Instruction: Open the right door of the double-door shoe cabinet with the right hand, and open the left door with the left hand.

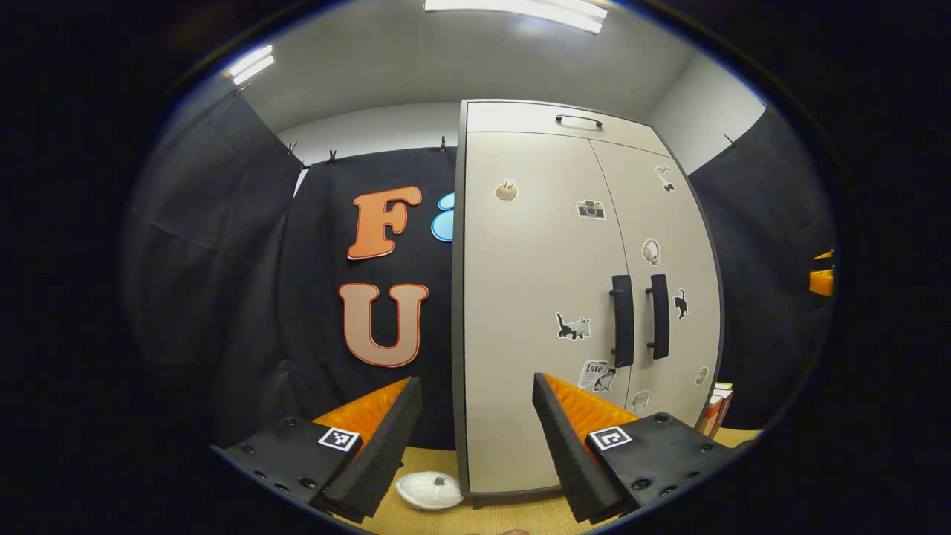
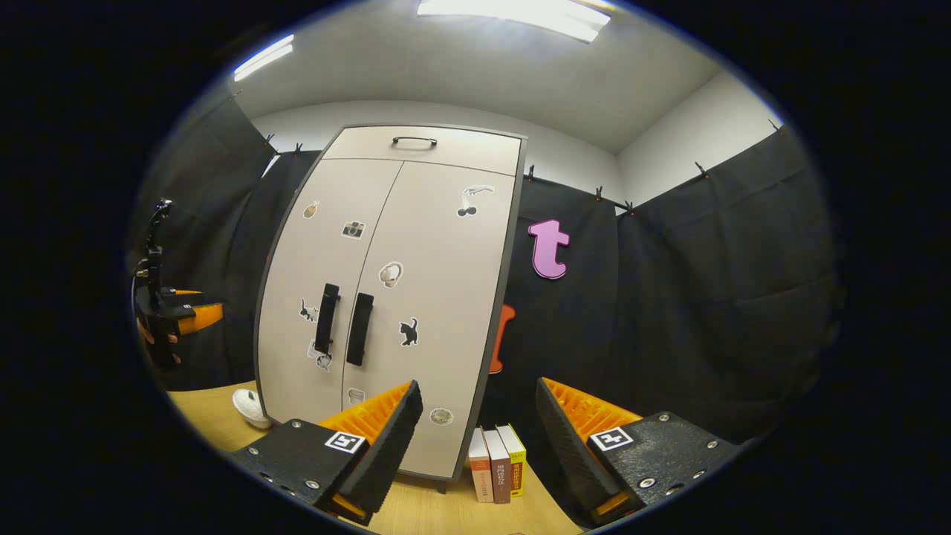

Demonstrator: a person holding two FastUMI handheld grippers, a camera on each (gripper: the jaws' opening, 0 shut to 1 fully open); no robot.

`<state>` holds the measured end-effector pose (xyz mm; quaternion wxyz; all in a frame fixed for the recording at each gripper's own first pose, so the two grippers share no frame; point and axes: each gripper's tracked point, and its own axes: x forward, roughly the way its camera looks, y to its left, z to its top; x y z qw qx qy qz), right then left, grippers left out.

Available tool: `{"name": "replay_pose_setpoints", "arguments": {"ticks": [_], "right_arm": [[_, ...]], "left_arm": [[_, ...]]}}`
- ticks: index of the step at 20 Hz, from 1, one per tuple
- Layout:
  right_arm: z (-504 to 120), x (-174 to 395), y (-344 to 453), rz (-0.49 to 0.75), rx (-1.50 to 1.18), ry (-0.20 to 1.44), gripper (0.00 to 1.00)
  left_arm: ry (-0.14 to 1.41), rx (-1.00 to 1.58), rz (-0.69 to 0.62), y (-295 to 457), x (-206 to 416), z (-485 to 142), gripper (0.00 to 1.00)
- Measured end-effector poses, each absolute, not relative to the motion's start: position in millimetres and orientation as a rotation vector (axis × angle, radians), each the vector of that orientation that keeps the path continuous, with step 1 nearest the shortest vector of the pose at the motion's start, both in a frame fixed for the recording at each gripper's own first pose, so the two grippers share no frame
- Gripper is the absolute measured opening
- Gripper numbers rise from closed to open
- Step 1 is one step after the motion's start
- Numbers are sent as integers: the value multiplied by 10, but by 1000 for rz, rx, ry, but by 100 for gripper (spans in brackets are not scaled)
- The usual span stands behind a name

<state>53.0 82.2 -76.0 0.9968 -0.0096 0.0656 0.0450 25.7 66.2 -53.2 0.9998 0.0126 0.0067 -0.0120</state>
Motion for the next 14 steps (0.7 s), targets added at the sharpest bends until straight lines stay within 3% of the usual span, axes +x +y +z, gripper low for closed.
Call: {"name": "replay_pose_setpoints", "arguments": {"ticks": [14], "right_arm": [[-968,1606,2452,323,213,193,91]], "left_arm": [[45,3,50,1275,106,-878,96]]}}
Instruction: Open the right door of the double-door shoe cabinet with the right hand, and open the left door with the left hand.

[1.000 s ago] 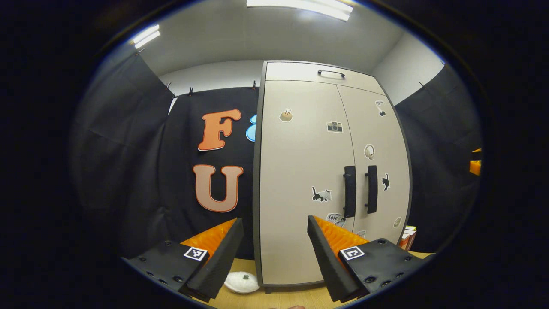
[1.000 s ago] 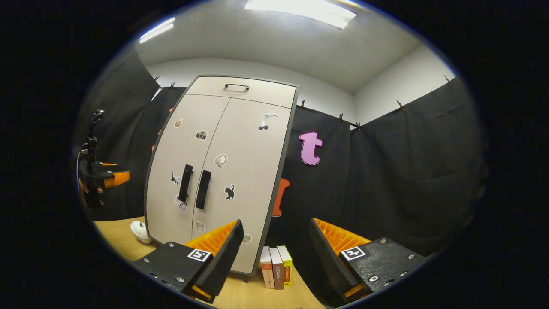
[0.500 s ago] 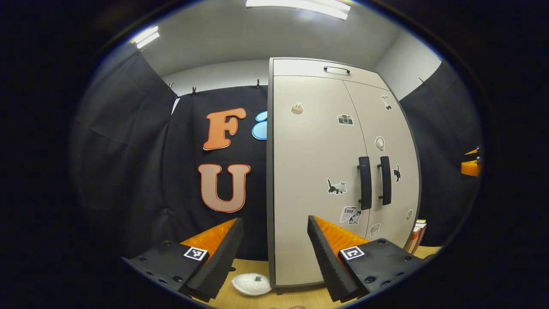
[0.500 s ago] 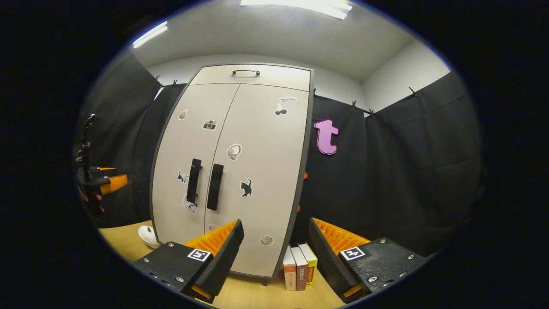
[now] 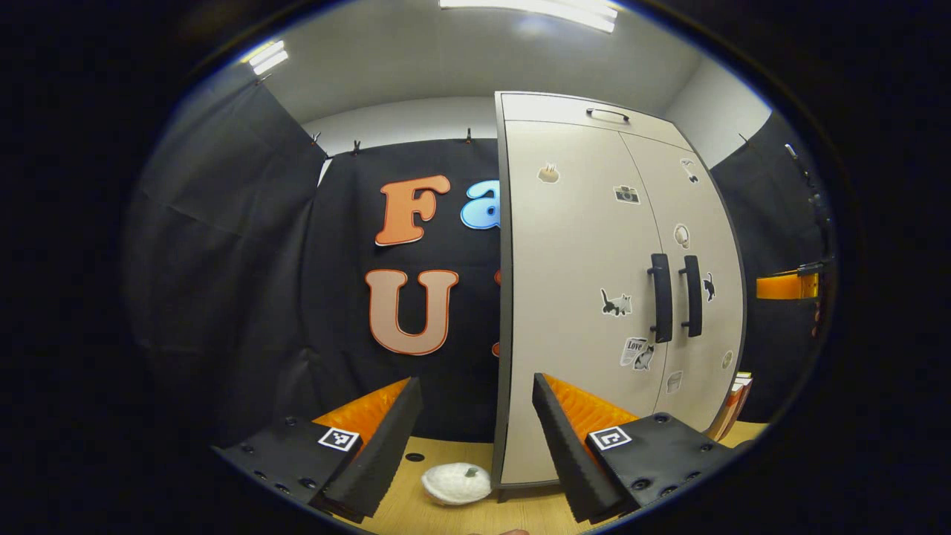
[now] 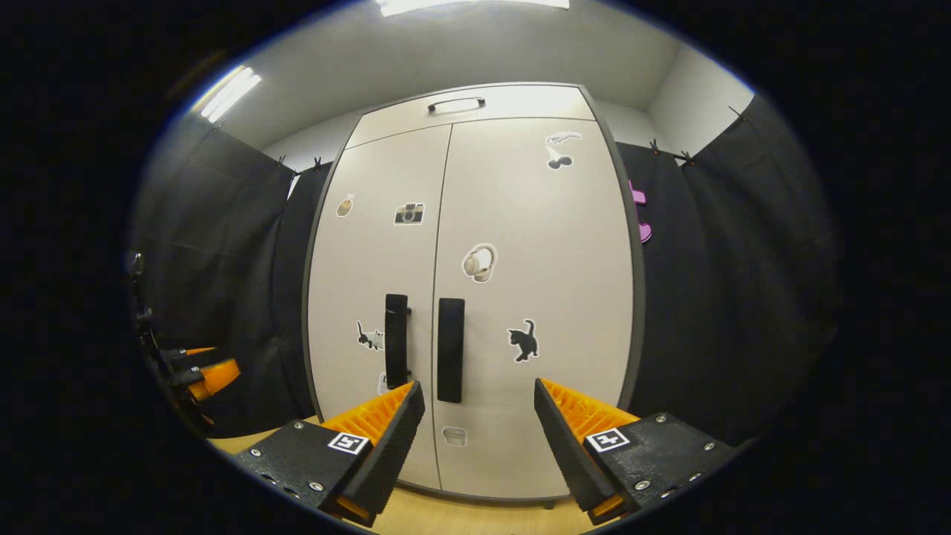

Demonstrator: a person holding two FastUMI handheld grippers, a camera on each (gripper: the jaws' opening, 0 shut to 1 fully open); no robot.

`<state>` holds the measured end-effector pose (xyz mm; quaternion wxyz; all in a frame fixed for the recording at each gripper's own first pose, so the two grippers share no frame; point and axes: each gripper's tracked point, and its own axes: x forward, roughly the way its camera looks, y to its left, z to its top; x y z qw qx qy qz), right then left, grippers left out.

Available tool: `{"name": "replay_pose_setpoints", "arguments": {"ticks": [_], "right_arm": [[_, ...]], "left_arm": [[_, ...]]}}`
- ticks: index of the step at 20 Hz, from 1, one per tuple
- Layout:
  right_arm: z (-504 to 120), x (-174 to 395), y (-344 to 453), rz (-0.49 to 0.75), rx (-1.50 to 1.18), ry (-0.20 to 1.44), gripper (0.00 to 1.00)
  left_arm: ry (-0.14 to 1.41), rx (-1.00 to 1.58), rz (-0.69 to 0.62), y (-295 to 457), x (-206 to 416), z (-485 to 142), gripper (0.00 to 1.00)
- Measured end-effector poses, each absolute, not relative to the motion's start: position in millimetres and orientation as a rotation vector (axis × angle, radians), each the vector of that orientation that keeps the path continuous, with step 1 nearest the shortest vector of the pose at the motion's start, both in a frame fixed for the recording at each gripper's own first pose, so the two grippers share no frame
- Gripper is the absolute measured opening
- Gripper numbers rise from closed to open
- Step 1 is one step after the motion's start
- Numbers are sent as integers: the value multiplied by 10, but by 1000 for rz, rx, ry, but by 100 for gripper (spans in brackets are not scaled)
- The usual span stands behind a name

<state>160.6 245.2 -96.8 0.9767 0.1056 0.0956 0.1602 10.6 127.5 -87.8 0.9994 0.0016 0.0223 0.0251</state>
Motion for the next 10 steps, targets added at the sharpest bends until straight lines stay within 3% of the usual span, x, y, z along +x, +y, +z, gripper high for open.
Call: {"name": "replay_pose_setpoints", "arguments": {"ticks": [5,10], "right_arm": [[-1087,2015,2741,319,292,241,87],[-1129,2299,2870,286,315,265,76]], "left_arm": [[94,-5,95,1552,3,-1065,96],[146,-46,73,1564,-85,-1243,98]]}}
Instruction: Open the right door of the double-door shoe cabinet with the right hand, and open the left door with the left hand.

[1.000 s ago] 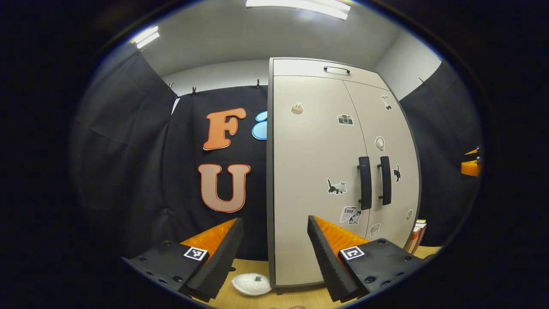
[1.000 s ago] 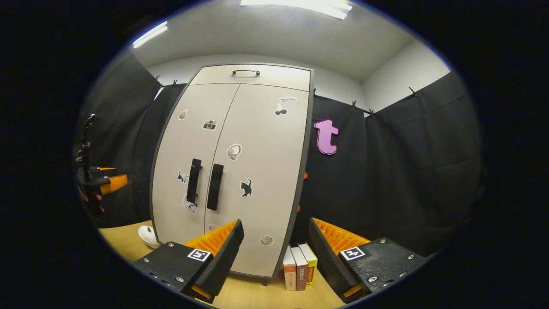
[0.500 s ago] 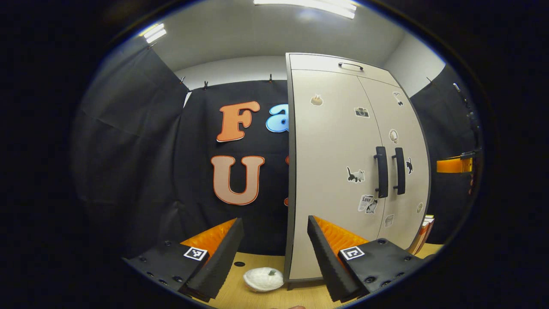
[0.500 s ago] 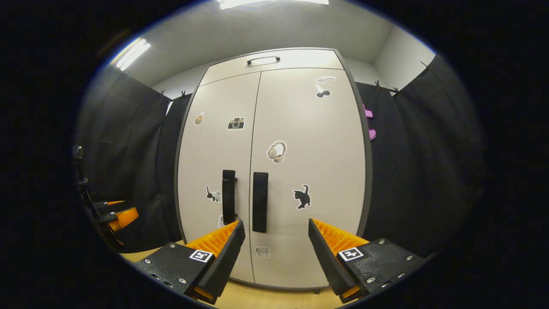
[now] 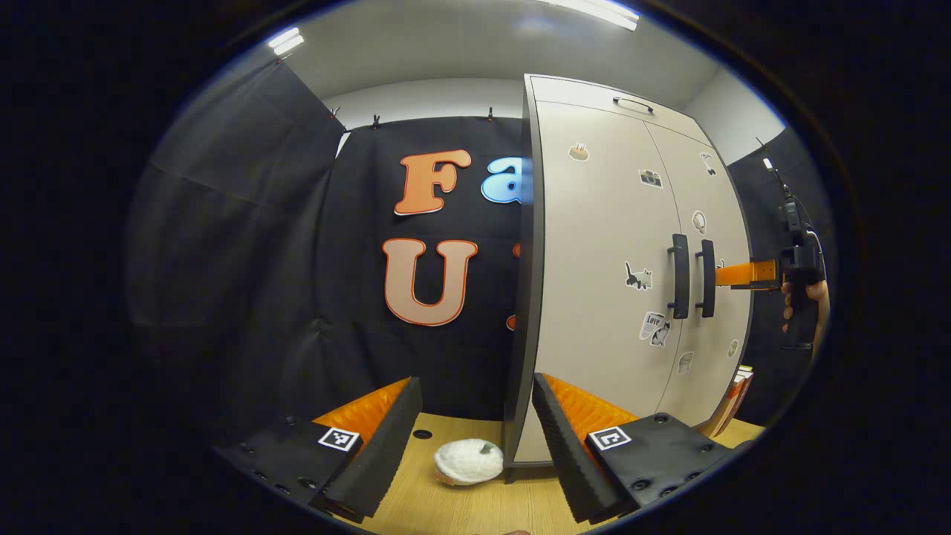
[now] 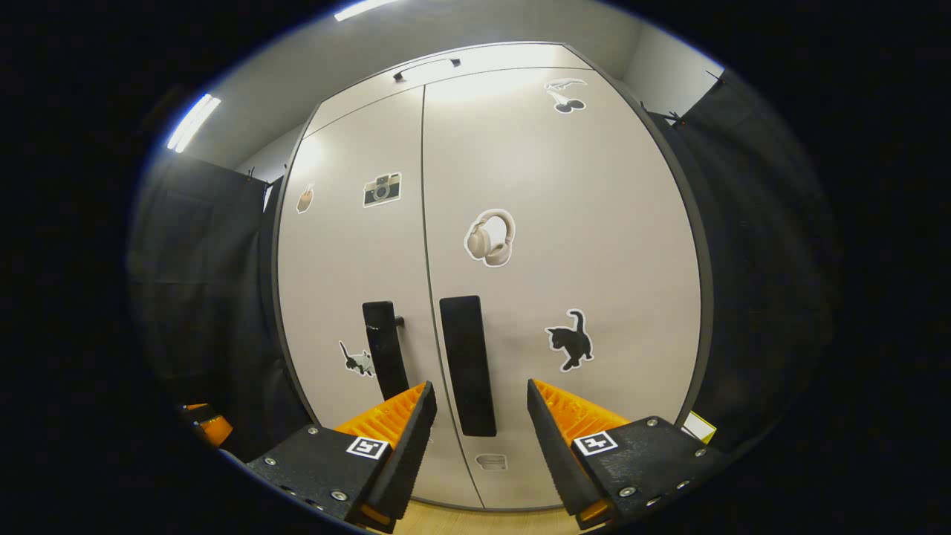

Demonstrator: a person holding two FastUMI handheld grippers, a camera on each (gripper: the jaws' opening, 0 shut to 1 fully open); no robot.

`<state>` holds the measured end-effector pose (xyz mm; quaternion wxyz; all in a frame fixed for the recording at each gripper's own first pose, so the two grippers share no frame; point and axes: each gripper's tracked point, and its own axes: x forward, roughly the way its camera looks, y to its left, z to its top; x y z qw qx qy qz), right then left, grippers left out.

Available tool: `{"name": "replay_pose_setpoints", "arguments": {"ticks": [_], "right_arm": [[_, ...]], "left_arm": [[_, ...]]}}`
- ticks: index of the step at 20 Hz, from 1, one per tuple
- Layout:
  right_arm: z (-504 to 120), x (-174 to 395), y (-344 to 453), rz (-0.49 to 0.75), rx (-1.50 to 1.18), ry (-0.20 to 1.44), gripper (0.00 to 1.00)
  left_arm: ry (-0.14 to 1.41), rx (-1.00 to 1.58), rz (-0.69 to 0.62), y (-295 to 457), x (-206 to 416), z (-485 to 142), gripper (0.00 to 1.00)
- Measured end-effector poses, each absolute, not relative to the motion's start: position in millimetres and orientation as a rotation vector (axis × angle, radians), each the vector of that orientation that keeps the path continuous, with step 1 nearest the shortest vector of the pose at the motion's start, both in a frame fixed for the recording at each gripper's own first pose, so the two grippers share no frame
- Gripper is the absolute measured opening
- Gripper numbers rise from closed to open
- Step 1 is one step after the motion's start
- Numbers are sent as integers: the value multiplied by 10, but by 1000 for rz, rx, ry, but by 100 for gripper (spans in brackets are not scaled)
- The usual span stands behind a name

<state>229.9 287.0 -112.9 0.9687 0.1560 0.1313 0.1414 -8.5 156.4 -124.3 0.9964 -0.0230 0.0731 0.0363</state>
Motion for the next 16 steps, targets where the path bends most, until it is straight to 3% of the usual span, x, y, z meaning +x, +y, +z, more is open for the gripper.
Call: {"name": "replay_pose_setpoints", "arguments": {"ticks": [7,12,16], "right_arm": [[-1197,2545,2934,182,219,266,60],[-1346,2670,3046,181,305,321,40],[-1329,2682,3042,161,282,304,36]], "left_arm": [[138,-24,101,1648,-240,-1223,96],[138,-7,118,1690,-339,-1224,96],[135,-3,139,1785,-398,-1211,96]]}}
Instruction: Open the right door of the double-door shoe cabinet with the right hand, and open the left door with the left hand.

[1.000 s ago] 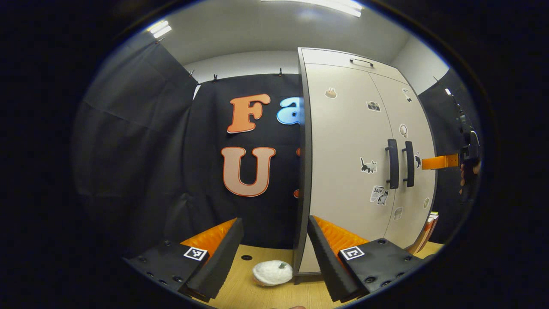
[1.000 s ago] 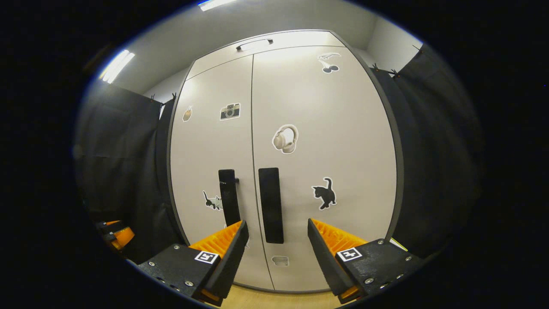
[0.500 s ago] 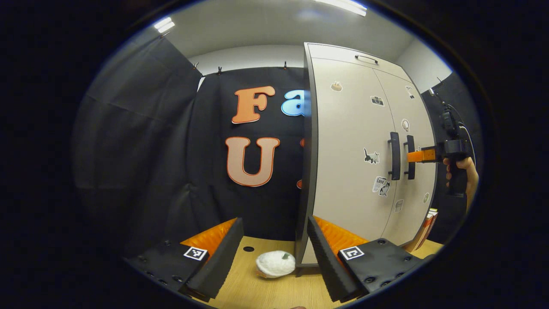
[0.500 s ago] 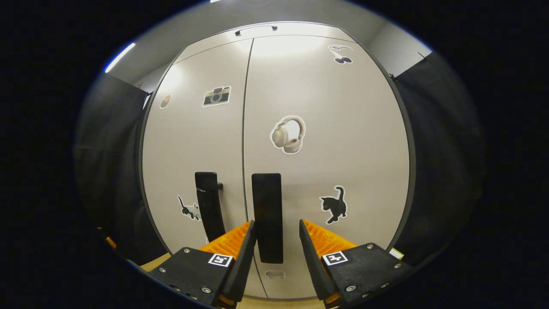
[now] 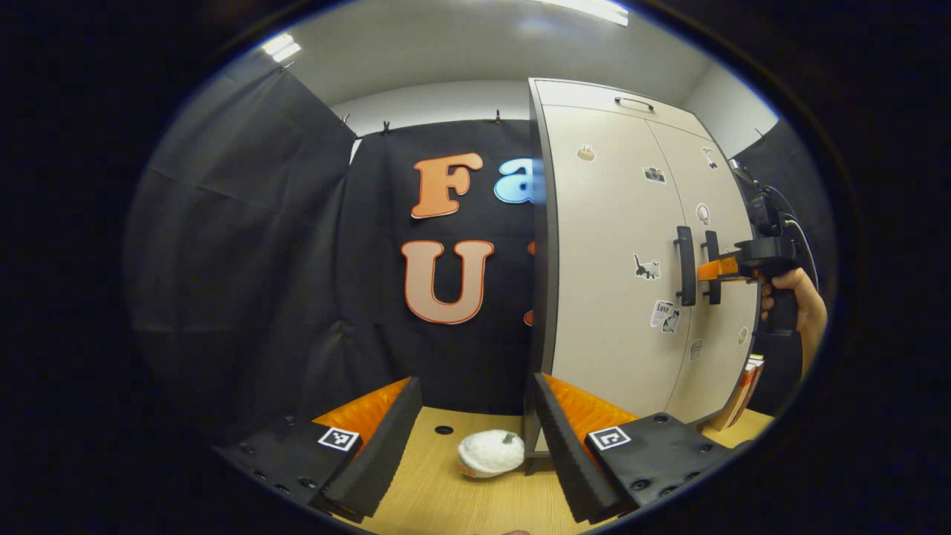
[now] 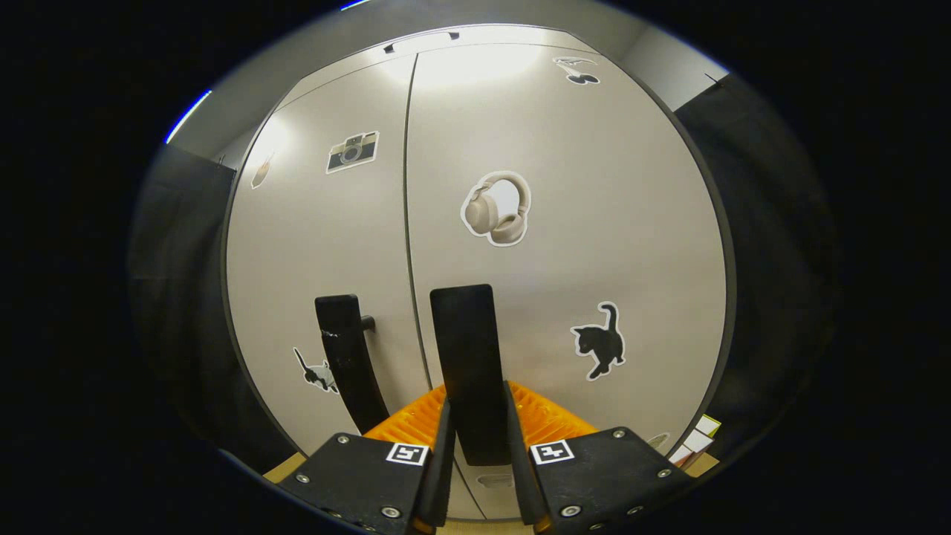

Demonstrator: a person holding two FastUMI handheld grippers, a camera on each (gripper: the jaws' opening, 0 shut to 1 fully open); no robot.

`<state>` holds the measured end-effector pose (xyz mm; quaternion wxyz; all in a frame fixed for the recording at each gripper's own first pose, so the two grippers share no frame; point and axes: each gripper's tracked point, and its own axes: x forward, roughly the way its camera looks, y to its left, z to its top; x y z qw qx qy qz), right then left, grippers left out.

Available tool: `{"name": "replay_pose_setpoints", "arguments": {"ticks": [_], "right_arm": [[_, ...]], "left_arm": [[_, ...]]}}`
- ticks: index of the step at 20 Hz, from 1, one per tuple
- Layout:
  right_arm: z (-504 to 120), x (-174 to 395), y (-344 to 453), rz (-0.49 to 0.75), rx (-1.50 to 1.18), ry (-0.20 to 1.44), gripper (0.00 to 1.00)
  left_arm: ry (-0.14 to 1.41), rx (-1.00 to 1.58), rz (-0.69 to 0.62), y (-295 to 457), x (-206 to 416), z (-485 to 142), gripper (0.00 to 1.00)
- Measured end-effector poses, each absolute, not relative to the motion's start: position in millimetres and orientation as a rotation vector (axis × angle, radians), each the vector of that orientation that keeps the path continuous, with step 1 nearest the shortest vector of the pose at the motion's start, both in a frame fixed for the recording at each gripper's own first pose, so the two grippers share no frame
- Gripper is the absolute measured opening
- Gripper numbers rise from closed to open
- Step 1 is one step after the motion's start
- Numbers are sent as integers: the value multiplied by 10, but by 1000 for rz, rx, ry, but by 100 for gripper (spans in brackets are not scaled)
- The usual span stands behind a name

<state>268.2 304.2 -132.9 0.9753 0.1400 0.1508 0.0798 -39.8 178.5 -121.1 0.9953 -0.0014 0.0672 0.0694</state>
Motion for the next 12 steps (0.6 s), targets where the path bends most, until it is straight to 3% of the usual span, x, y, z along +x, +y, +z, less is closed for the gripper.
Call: {"name": "replay_pose_setpoints", "arguments": {"ticks": [2,4,12], "right_arm": [[-1343,2670,3044,162,270,314,30],[-1350,2668,3047,156,281,330,16],[-1256,2463,3009,222,309,328,14]], "left_arm": [[136,-10,140,1784,-413,-1206,96],[141,-13,121,1712,-440,-1201,96],[117,13,91,1505,-643,-990,96]]}}
